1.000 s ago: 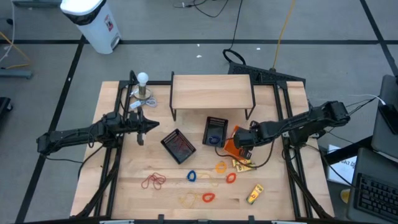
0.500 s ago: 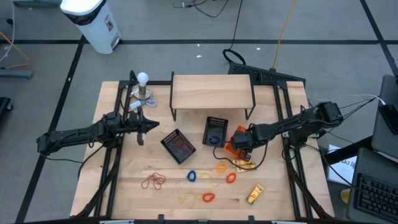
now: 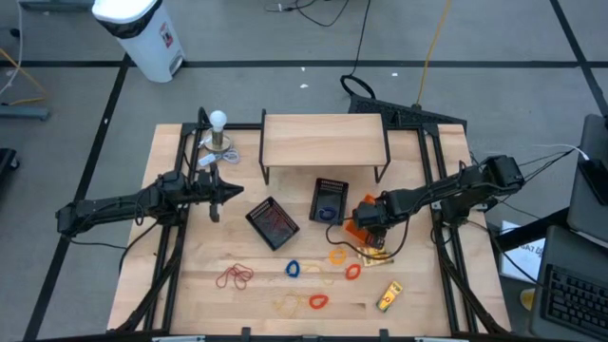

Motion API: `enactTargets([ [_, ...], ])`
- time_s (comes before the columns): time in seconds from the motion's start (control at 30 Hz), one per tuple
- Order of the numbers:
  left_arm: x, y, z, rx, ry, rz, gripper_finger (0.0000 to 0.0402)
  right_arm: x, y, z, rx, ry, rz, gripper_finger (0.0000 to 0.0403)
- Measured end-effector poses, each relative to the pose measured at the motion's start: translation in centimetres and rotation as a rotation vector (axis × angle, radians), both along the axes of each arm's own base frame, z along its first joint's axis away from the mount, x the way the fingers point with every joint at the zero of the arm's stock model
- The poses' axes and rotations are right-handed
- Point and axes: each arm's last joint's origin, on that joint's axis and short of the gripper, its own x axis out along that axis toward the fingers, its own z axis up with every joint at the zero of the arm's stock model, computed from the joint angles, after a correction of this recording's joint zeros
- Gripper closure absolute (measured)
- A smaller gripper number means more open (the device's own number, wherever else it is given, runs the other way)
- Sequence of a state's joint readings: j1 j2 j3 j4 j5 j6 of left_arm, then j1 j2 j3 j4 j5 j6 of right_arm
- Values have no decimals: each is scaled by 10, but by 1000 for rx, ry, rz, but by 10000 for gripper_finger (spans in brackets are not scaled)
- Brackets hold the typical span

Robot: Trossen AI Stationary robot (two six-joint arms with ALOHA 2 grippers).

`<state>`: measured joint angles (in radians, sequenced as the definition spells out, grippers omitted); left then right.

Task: Pick & Place Office Desk Supplies
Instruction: Put the crayon box into the orange bin

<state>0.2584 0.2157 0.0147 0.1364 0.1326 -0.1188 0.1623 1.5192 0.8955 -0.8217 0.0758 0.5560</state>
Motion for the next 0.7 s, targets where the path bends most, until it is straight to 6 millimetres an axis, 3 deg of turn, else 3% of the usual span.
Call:
enactTargets([
  [0.3,0,0,-1,-2,6,0,385,-9,-1,11,-1,2,-5,196],
  [0.7,0,0,-1,-1,6,1,385,-28,-6,62,-19,-294,-3,197],
])
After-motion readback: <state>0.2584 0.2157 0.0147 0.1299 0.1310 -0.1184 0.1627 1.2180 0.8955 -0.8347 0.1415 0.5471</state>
